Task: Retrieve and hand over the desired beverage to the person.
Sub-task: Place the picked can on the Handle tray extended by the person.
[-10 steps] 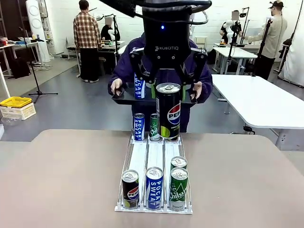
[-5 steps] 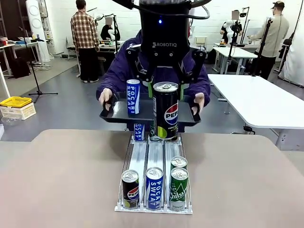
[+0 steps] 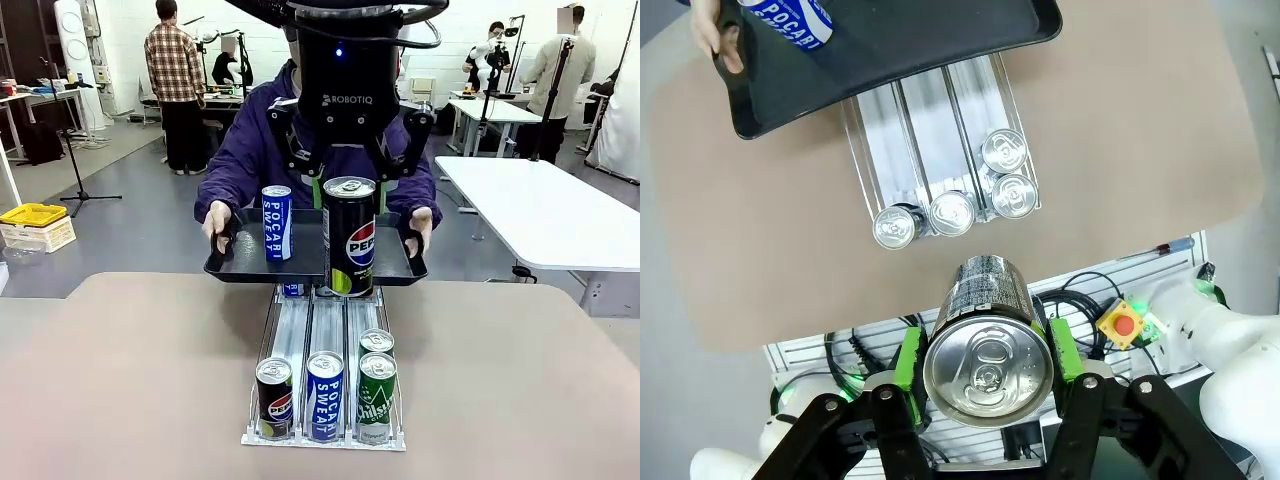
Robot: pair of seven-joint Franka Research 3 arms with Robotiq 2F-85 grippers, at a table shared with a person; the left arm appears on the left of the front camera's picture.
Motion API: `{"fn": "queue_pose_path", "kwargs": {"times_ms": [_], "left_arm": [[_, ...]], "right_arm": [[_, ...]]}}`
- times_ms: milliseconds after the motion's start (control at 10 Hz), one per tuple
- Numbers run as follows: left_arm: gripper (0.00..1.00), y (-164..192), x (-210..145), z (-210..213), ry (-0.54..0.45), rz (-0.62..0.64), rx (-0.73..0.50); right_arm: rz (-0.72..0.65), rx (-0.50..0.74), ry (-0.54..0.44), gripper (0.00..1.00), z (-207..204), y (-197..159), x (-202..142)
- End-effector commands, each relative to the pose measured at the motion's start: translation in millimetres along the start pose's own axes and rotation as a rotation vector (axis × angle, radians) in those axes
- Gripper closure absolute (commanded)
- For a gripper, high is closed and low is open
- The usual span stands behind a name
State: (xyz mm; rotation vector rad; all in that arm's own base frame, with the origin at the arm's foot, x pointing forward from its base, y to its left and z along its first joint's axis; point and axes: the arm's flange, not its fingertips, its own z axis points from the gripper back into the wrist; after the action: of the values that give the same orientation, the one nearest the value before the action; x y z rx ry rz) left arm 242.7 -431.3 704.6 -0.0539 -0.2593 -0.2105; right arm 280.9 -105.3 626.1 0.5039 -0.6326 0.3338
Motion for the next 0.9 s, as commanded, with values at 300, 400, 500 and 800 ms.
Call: {"fn": "queue_pose_path", "kwargs": {"times_ms": [300, 400, 500, 800], "left_arm": [[1.0, -0.6, -2.2, 4.1, -0.012, -0.001, 0.0], [1.0, -0.6, -2.2, 4.1, -0.012, -0.001, 0.0], [1.0, -0.6, -2.2, 4.1, -0.012, -0.001, 0.0], [1.0, -0.6, -2.2, 4.1, -0.012, -0.001, 0.0]], "right_arm": [[0.01, 0.038, -0.016, 0.0, -0.6, -0.8, 1.9], [0.01, 0.038, -0.016, 0.0, -0.6, -0.8, 1.9], [0.01, 0.038, -0.016, 0.0, -0.6, -0.8, 1.9], [0.01, 0.038, -0.016, 0.0, -0.6, -0.8, 1.9]]}}
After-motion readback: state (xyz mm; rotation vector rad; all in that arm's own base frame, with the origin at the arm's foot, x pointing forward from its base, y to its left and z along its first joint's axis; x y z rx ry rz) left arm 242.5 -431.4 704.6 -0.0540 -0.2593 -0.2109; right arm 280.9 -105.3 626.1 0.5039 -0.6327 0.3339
